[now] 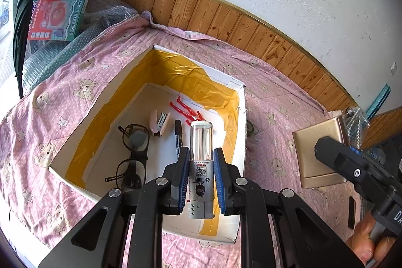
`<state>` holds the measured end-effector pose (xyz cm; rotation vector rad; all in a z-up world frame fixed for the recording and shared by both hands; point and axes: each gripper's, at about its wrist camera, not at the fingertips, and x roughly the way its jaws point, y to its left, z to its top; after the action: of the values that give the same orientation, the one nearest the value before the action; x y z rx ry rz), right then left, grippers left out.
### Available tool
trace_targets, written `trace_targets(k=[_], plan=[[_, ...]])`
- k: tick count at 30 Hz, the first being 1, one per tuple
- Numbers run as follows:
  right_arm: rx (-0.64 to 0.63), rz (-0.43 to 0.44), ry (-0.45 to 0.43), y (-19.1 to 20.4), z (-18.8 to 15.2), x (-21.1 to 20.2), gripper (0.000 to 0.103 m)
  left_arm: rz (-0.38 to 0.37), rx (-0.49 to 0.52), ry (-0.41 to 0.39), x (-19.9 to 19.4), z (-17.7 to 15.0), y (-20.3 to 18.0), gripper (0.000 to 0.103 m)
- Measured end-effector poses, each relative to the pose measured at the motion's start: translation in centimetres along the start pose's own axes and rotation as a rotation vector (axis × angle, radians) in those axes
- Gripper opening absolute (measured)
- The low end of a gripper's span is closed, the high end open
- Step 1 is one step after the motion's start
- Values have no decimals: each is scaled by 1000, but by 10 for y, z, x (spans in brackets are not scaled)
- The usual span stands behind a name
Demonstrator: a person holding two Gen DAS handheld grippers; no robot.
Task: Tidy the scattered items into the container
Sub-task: 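Carry glue stick and gold tin into the cardboard box and open both tools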
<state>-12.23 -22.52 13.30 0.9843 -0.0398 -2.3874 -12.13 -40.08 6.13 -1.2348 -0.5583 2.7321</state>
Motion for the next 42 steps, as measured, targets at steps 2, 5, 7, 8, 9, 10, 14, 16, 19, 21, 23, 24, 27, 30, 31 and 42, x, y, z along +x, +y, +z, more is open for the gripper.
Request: trace_targets(k=[2,5,7,8,9,10,14,16,19,21,23,24,27,30,31,42], plan=[[-9,13,12,1,7,9,53,-10,-8,18,6,0,3,20],[-12,29,33,1,19,27,53,-31,-16,46,15,-1,4,20],[-6,43,52,-1,27,40,53,-36,-21,57,20,-1,4,20],[-5,48,59,-1,30,47,53,-40,-23,62,23,-1,4,20],[-5,52,66,-2,33,52,53,-41,-23,66,25,-1,4,20],[-9,56,75,-2,37,59,53,-41,-25,71,27,-1,5,20],[-29,51,114,-4,45,86,53,-44,-33,94,37,0,8,20],[-38,49,140,-4,47,100,53,-42,-40,111,43,0,10,20],[-57,29,181,-5,47,120,53,-45,-57,141,53,-2,14,20],[-75,15,207,-5,47,133,53,-52,-60,155,58,-3,15,20],[-96,-7,225,-5,45,143,53,-55,-62,165,62,-4,16,20],[-105,-14,232,-5,44,147,53,-56,-60,169,64,-5,15,20],[-119,-24,250,-5,42,157,53,-58,-57,180,68,-5,15,20],[-137,-40,261,-5,42,165,54,-57,-56,187,71,-5,15,20],[-144,-45,264,-4,42,166,54,-58,-55,190,72,-5,15,20],[-81,-85,245,-25,37,169,55,-37,-67,186,70,-1,21,34]])
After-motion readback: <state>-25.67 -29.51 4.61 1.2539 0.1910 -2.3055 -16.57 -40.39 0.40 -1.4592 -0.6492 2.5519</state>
